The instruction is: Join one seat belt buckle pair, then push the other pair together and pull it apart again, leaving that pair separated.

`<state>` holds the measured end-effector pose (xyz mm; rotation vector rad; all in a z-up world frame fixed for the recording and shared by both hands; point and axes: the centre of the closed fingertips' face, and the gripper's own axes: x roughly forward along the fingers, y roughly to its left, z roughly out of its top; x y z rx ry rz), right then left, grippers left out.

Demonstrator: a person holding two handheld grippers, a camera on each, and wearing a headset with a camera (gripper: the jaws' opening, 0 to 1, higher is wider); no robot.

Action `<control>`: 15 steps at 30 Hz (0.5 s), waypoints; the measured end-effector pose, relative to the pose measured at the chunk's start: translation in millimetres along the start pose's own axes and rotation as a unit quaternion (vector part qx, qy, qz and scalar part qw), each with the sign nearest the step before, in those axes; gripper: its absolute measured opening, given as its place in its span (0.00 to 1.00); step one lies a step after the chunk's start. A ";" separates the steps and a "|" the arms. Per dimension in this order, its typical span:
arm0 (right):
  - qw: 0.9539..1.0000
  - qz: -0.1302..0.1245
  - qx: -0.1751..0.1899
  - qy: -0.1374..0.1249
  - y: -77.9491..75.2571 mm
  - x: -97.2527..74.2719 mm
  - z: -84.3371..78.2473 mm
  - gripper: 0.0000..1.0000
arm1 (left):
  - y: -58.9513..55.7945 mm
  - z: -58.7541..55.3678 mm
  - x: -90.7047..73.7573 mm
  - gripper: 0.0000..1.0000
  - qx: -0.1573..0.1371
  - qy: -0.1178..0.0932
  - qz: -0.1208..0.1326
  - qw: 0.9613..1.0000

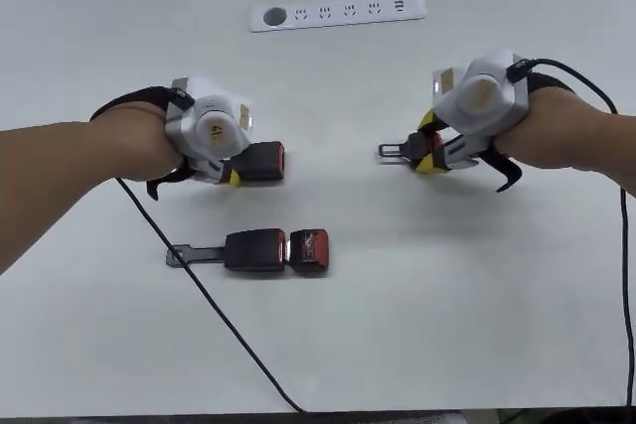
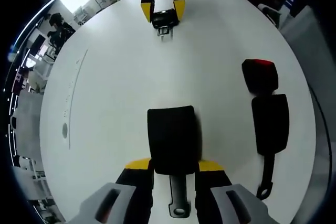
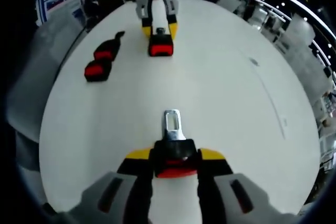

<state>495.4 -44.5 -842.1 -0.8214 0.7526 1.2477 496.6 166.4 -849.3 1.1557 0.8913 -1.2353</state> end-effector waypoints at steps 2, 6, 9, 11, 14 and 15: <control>1.000 -0.001 0.015 -0.012 4.4 5.9 12.9 0.31 | -0.1 -0.2 -0.1 0.30 -0.001 0.000 0.000 1.000; 1.000 -0.008 0.010 -0.024 14.5 16.9 33.4 0.31 | 0.3 -0.5 -0.1 0.30 -0.002 0.000 -0.001 1.000; 0.999 -0.011 0.004 -0.034 21.3 27.0 51.6 0.31 | 0.6 -0.5 0.0 0.30 -0.002 0.000 -0.003 1.000; 0.999 -0.012 0.000 -0.038 24.9 33.2 61.9 0.31 | 0.8 -0.8 0.0 0.30 -0.004 -0.001 -0.002 1.000; 0.999 -0.021 0.001 -0.040 24.9 40.0 72.8 0.31 | 0.7 -1.0 -0.3 0.30 -0.004 -0.004 0.000 1.000; 0.999 -0.022 0.001 -0.042 24.8 42.4 76.5 0.31 | 0.8 -0.8 -0.3 0.30 -0.004 -0.005 0.001 1.000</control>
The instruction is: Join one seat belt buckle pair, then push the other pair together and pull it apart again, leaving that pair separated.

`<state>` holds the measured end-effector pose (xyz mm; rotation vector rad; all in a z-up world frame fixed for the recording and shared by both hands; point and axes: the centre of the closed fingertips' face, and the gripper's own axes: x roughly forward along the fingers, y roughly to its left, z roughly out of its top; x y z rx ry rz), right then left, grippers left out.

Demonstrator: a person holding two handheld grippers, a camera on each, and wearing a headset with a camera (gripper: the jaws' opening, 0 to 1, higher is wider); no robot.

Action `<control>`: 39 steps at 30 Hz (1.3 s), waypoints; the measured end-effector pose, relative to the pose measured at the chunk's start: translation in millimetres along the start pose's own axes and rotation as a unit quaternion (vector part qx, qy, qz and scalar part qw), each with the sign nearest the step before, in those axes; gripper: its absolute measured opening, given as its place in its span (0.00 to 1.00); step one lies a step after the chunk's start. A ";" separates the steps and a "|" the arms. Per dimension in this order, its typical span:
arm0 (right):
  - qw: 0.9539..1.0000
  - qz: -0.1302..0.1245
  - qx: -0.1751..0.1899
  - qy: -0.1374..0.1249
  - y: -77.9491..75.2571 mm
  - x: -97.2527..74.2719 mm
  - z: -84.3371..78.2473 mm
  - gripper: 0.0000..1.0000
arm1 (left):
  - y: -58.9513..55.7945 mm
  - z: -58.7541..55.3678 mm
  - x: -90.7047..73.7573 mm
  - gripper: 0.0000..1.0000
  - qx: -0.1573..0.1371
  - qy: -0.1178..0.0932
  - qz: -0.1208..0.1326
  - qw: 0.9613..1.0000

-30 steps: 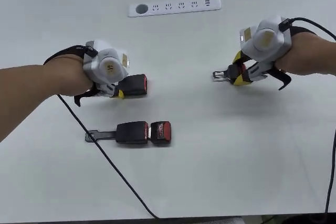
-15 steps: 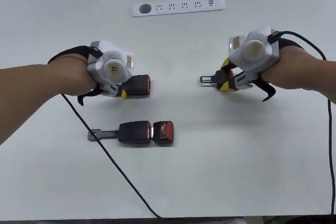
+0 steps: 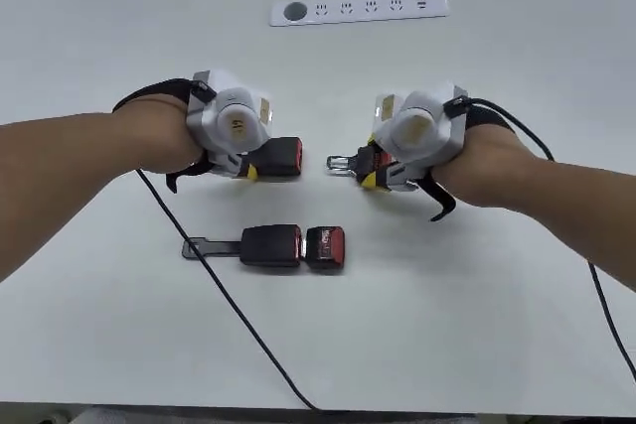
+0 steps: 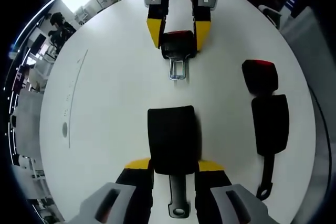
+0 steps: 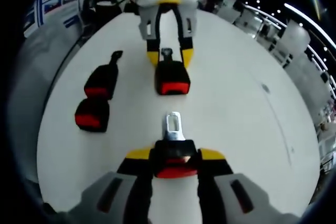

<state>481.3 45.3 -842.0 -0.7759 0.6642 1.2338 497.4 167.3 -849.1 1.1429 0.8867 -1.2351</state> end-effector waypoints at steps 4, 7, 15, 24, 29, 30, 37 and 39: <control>1.000 0.000 -0.001 -0.004 -3.2 6.6 7.7 0.31 | 0.1 0.2 0.1 0.30 0.003 -0.001 0.000 1.000; 1.000 0.001 -0.004 -0.004 -5.1 11.0 12.5 0.31 | 0.1 0.0 0.1 0.30 0.003 -0.003 0.002 1.000; 0.999 -0.005 -0.050 0.000 -4.6 20.2 27.0 0.31 | 0.5 -0.3 1.3 0.30 0.012 0.005 0.000 1.000; 0.999 0.002 -0.031 -0.009 -5.5 28.3 30.5 0.29 | -0.6 0.9 1.8 0.29 0.029 0.026 0.004 0.999; 1.000 0.007 -0.026 -0.011 -7.8 32.0 31.1 0.28 | -1.2 1.3 1.9 0.29 0.027 0.027 0.002 0.999; 1.000 0.008 -0.027 -0.010 -8.2 32.7 31.2 0.28 | -1.4 1.3 1.9 0.29 0.025 0.026 0.002 0.999; 1.000 0.010 -0.026 -0.012 -7.6 35.0 35.5 0.27 | -1.5 0.9 2.2 0.29 0.019 0.017 -0.001 1.000; 1.000 0.011 -0.026 -0.014 -8.2 37.4 38.3 0.27 | -1.4 0.6 2.4 0.28 0.016 0.016 -0.001 1.000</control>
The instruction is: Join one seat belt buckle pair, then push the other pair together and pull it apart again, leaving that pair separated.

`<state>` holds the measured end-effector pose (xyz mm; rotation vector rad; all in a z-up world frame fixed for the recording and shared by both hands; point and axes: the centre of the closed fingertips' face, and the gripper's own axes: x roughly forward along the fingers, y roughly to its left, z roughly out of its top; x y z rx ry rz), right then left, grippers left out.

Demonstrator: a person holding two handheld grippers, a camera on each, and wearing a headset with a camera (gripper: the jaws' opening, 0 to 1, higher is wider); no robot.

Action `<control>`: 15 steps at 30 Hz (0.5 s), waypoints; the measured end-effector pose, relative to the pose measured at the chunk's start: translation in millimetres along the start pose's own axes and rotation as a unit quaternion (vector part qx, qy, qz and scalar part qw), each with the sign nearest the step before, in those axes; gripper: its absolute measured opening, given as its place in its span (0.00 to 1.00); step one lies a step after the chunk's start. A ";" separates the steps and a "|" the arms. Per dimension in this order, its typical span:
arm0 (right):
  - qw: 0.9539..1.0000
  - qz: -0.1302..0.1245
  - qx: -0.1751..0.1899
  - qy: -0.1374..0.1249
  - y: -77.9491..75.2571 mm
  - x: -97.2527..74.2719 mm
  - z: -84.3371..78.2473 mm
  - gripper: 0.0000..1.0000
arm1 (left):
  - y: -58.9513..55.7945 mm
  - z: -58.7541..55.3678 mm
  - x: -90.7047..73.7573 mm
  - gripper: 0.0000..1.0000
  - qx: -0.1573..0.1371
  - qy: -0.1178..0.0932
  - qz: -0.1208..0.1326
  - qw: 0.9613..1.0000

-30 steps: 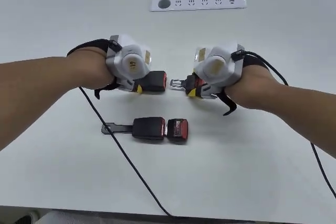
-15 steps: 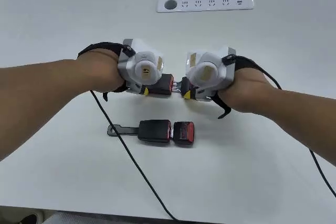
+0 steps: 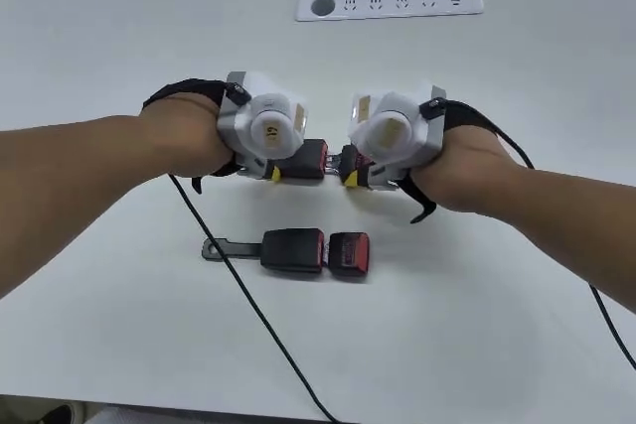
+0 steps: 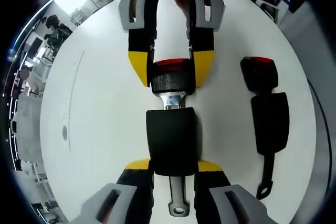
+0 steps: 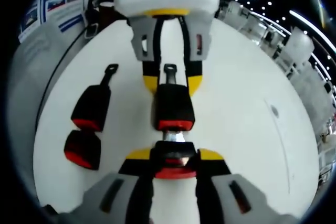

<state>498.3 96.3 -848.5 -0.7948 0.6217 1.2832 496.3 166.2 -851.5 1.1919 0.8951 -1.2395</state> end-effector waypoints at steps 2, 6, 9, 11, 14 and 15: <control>1.000 0.001 -0.003 -0.003 2.4 5.2 7.9 0.27 | -0.3 -0.1 -0.4 0.29 0.002 -0.001 -0.001 1.000; 1.000 0.003 -0.007 -0.006 1.3 6.5 11.1 0.27 | 0.3 -1.6 -0.3 0.29 -0.010 0.000 -0.002 1.000; 1.000 0.007 -0.009 -0.007 3.2 5.6 11.5 0.28 | 0.2 -1.3 -0.6 0.29 -0.008 -0.001 -0.003 1.000; 1.000 0.007 -0.008 -0.005 3.2 5.6 11.6 0.28 | 0.0 -1.4 -0.8 0.29 -0.010 -0.002 -0.002 1.000; 1.000 0.007 -0.009 -0.005 3.6 4.9 11.9 0.28 | 0.1 -1.6 -1.1 0.29 -0.011 -0.005 -0.002 1.000; 1.000 0.006 -0.010 -0.005 3.7 4.7 11.9 0.28 | 0.3 -1.6 -1.0 0.29 -0.012 -0.005 -0.002 1.000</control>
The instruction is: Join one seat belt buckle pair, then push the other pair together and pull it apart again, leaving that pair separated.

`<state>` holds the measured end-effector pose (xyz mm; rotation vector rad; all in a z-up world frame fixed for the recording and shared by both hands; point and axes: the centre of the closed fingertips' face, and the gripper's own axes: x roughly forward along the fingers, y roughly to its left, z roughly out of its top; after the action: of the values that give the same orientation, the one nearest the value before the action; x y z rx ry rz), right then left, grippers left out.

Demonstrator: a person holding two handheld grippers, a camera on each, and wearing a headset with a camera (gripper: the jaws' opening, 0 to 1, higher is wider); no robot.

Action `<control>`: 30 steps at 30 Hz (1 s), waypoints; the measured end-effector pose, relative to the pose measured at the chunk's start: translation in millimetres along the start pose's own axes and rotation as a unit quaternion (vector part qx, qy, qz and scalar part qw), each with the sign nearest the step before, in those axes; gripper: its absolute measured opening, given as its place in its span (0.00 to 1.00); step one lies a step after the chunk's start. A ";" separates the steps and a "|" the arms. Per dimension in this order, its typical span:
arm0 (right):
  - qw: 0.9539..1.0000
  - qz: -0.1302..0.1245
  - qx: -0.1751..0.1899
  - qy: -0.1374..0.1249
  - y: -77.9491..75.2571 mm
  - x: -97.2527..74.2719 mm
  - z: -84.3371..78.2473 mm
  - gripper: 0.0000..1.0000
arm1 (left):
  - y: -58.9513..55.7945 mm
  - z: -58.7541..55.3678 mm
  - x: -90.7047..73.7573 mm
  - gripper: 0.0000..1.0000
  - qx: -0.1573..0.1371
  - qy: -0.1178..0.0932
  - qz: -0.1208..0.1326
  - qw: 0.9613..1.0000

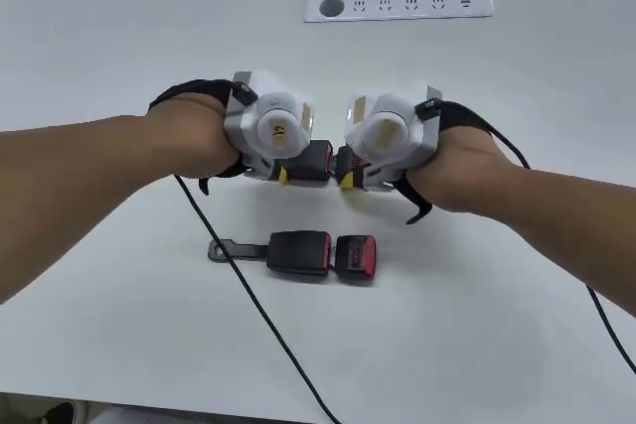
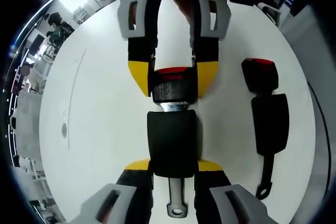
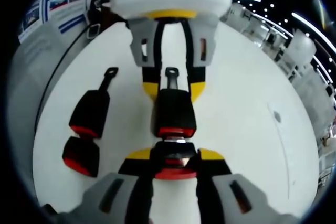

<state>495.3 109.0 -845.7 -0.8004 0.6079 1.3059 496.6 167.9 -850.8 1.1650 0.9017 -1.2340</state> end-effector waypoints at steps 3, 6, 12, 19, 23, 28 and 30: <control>1.000 0.001 0.000 0.000 0.0 -1.3 -0.6 0.29 | 0.0 0.0 -0.1 0.29 -0.002 0.001 0.000 1.000; 1.000 0.002 0.002 0.002 0.6 -4.3 -2.2 0.29 | 0.1 -0.2 -0.5 0.29 -0.006 -0.003 -0.001 1.000; 1.000 0.000 0.001 0.003 1.7 -12.5 -8.9 0.30 | 0.6 -1.0 -0.6 0.29 -0.015 -0.005 0.002 1.000; 1.000 0.008 -0.004 -0.016 -0.4 -19.0 -15.9 0.31 | 0.6 -0.7 -0.2 0.30 -0.013 -0.002 -0.004 1.000; 1.000 0.003 0.000 -0.012 0.8 -29.1 -28.5 0.32 | 0.6 -1.2 0.0 0.30 -0.012 -0.003 -0.002 1.000; 1.000 -0.005 0.005 -0.004 3.4 -46.7 -48.7 0.32 | 1.1 -1.2 -0.4 0.30 -0.015 -0.006 0.000 1.000; 1.000 -0.012 0.012 0.003 2.3 -55.0 -59.6 0.32 | 1.2 -1.1 -0.5 0.31 -0.013 -0.004 -0.001 1.000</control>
<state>486.1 28.7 -838.8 -0.7902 0.6162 1.2735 497.8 168.9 -850.4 1.1381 0.9093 -1.2243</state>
